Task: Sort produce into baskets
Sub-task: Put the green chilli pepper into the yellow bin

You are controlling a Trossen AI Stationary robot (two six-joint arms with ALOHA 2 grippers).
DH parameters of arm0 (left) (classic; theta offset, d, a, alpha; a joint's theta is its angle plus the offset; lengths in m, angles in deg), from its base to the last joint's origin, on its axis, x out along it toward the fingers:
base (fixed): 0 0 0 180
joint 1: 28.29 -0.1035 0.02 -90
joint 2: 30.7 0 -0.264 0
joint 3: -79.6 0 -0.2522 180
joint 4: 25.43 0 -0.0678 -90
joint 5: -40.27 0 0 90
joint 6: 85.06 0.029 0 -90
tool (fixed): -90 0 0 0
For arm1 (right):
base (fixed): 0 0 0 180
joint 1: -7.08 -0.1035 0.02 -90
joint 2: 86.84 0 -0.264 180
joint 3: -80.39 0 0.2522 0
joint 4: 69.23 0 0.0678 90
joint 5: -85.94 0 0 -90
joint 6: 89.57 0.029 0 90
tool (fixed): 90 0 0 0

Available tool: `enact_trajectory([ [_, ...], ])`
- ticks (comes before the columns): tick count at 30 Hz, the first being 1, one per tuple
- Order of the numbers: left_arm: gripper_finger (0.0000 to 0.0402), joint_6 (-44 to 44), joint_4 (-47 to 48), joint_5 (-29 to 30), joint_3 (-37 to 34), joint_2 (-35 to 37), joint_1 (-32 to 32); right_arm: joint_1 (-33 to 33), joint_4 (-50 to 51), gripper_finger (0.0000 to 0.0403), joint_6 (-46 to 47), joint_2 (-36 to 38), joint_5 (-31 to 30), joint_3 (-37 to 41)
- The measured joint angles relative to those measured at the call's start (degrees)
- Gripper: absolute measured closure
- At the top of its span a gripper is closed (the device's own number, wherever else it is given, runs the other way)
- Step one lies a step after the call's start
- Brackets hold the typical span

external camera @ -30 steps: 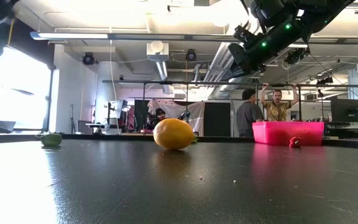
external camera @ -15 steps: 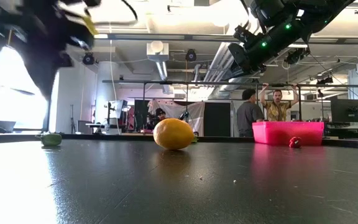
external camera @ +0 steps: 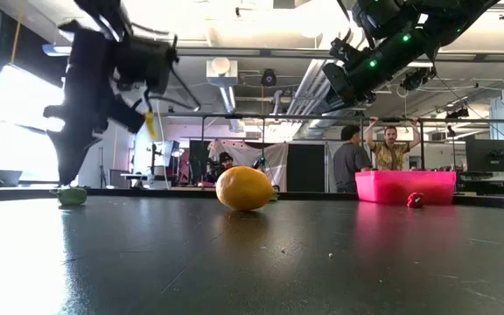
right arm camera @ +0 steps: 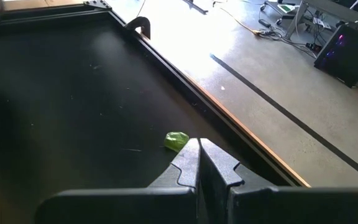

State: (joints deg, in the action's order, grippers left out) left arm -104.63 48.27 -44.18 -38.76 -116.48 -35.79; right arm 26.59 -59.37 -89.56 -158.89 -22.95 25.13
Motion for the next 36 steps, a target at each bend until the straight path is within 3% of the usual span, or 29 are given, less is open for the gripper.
enact_trajectory([
  [4,0.0184,0.4,-3.5,1.2,-2.9,0.4,-2.9,0.0,0.0,0.0403,0.0,0.0,0.0,0.0],
  [8,0.0185,2.9,-9.3,-3.5,-4.8,0.7,-4.2,0.0,0.0,0.0403,0.0,0.0,0.0,0.0],
  [14,0.0191,3.7,-10.2,-3.3,-6.2,0.7,-4.5,0.0,0.0,0.0403,0.1,0.0,0.0,0.0],
  [19,0.0226,4.6,-12.4,-2.9,-7.7,0.8,-4.5,0.0,0.0,0.0403,0.1,0.0,0.0,0.0],
  [29,0.0308,14.7,-16.0,-0.9,-7.9,0.8,-4.3,0.0,0.0,0.0403,0.1,0.0,0.0,0.0],
  [36,0.0286,16.5,-16.8,2.6,-7.8,0.8,-3.5,0.0,0.0,0.0403,0.0,0.0,0.0,0.0],
])
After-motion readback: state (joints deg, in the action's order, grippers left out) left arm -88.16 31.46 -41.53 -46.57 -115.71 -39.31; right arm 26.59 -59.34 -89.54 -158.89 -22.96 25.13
